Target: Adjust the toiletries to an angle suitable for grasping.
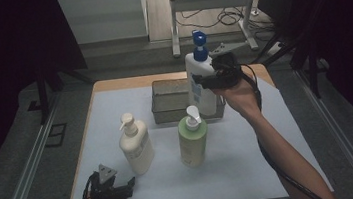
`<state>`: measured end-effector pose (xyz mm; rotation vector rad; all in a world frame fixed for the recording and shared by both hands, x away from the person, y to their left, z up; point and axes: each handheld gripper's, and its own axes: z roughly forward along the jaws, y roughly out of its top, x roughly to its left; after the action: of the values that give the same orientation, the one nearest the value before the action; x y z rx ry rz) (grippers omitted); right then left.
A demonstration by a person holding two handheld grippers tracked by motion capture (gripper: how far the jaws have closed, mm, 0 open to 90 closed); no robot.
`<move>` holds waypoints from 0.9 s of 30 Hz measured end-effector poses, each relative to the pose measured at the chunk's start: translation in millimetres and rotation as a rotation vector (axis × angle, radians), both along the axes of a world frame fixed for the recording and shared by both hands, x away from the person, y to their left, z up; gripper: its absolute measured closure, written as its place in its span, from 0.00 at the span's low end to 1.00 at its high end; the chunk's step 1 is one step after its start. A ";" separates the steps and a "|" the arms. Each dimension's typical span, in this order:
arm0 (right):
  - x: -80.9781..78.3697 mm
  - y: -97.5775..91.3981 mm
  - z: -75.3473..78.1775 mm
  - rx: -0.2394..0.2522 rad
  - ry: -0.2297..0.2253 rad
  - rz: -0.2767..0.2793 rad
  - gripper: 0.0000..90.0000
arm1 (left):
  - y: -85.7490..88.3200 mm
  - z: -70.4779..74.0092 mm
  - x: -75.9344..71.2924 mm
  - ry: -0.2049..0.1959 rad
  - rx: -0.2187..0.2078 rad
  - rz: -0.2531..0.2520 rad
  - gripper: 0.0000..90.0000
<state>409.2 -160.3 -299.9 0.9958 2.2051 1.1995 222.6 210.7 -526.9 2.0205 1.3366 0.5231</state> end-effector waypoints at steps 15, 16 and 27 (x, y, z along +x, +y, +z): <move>21.7 20.5 -4.8 0.012 -0.006 -0.012 0.45 | 0.0 0.1 0.1 0.000 0.001 0.000 0.14; 23.0 21.8 -5.4 0.013 -0.009 -0.014 0.44 | 0.1 0.1 0.0 0.000 0.001 -0.001 0.13; 38.3 38.3 -11.5 0.022 -0.012 -0.017 0.45 | 0.0 0.0 0.1 0.000 0.000 0.000 0.13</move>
<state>447.5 -122.0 -311.4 1.0113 2.1751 1.2215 222.7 210.7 -526.9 2.0206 1.3360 0.5234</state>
